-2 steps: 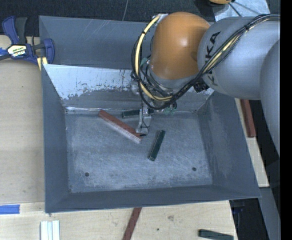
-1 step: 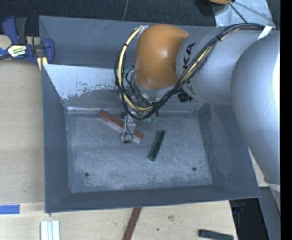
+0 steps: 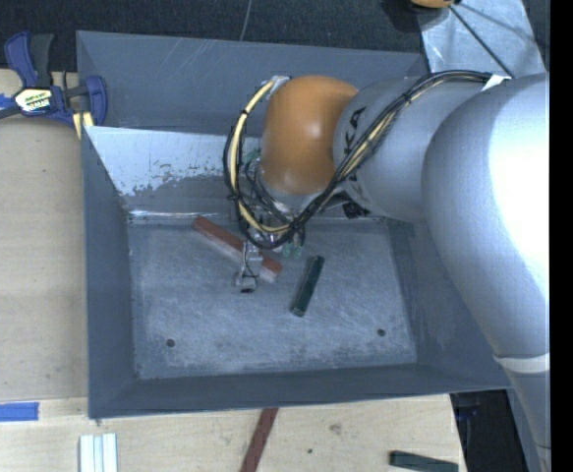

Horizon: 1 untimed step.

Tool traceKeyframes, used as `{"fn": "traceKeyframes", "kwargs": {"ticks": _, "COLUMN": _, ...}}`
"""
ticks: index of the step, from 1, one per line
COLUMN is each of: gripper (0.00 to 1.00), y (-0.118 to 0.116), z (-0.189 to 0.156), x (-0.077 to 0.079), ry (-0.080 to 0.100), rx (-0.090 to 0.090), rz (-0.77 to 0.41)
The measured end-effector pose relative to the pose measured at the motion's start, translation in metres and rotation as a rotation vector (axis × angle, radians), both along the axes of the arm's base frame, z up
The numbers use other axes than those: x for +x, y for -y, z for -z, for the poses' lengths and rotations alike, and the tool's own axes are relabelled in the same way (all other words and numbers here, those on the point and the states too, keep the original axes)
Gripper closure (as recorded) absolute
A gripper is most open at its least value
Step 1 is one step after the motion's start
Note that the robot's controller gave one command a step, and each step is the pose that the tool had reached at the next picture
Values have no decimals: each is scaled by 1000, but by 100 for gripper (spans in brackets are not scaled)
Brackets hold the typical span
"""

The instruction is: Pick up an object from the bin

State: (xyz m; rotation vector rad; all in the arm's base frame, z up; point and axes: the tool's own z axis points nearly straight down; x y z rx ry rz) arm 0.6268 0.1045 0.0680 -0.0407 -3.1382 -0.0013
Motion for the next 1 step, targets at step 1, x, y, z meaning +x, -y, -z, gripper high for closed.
{"fn": "traceKeyframes", "kwargs": {"ticks": 1, "gripper": 100, "y": -1, "z": -3, "x": -2, "ry": 5, "rx": 0, "rz": 234}}
